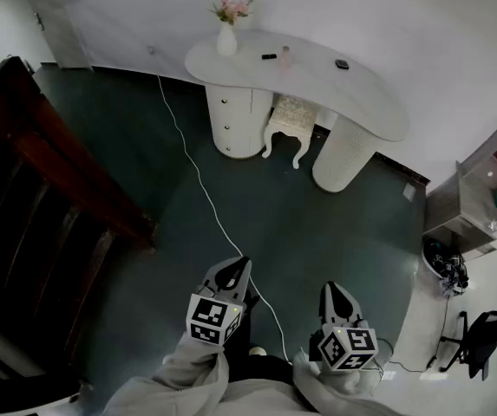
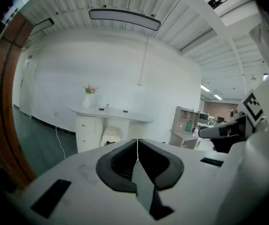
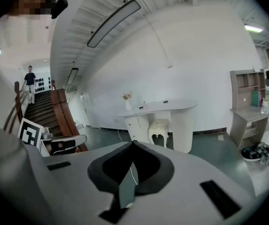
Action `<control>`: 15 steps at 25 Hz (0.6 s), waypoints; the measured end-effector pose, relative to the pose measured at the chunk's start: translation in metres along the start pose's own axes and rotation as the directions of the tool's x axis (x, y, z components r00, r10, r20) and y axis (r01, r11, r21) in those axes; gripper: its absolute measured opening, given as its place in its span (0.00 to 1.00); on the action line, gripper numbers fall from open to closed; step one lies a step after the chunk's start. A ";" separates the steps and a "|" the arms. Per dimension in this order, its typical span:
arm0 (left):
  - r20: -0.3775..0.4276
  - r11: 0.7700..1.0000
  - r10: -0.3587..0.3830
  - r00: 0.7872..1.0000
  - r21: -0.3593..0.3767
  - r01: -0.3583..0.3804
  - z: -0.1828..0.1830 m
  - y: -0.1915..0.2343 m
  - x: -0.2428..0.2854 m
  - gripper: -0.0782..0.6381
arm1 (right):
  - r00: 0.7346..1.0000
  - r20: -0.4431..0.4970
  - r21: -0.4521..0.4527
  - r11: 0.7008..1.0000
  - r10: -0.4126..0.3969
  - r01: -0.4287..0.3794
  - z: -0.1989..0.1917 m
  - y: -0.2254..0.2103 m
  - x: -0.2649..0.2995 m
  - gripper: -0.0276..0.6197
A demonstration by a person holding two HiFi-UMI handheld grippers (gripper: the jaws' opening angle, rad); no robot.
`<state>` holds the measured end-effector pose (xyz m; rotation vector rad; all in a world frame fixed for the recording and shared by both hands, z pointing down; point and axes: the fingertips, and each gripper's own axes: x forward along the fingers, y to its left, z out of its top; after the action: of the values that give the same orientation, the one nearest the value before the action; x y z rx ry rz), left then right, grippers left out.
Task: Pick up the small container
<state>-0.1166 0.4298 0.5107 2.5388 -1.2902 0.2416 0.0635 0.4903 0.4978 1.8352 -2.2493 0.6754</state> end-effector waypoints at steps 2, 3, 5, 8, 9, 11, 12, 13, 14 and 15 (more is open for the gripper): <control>-0.001 1.000 0.015 1.000 -0.002 -0.015 -0.012 -0.015 -0.025 0.14 | 1.000 -0.009 0.020 1.000 -0.005 0.005 -0.018 0.001 -0.024 0.12; 0.001 1.000 0.019 1.000 -0.003 -0.019 -0.018 -0.022 -0.037 0.14 | 1.000 -0.008 0.030 1.000 -0.005 0.005 -0.025 0.001 -0.034 0.12; 0.004 1.000 0.025 1.000 0.001 -0.025 -0.025 -0.033 -0.057 0.14 | 1.000 0.003 0.043 0.999 0.002 -0.002 -0.033 0.005 -0.053 0.12; 0.009 0.999 0.043 0.999 0.009 -0.044 -0.032 -0.044 -0.079 0.14 | 1.000 0.021 0.031 0.999 0.010 -0.011 -0.037 0.012 -0.073 0.12; 0.012 0.999 0.046 0.999 0.010 -0.046 -0.033 -0.049 -0.084 0.14 | 1.000 0.026 0.026 1.000 0.011 -0.012 -0.039 0.013 -0.080 0.12; 0.017 0.999 0.044 0.999 0.020 -0.044 -0.034 -0.061 -0.094 0.14 | 0.999 0.035 0.026 1.000 0.012 -0.012 -0.042 0.013 -0.094 0.12; 0.019 0.999 0.042 0.999 0.027 -0.043 -0.035 -0.067 -0.099 0.14 | 0.999 0.038 0.032 0.999 0.010 -0.011 -0.044 0.012 -0.100 0.12; 0.021 0.999 0.040 0.999 0.033 -0.041 -0.035 -0.072 -0.103 0.14 | 0.999 0.040 0.039 0.999 0.007 -0.009 -0.046 0.012 -0.105 0.12; 0.022 0.999 0.038 0.999 0.038 -0.039 -0.035 -0.076 -0.107 0.14 | 0.999 0.042 0.046 0.999 0.004 -0.006 -0.049 0.012 -0.110 0.12; 0.023 0.998 0.036 0.999 0.043 -0.037 -0.036 -0.079 -0.111 0.14 | 0.999 0.044 0.052 0.999 0.001 -0.004 -0.051 0.012 -0.114 0.12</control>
<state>-0.1188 0.5708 0.5008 2.5623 -1.3542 0.2525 0.0702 0.6160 0.4949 1.8890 -2.2823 0.7073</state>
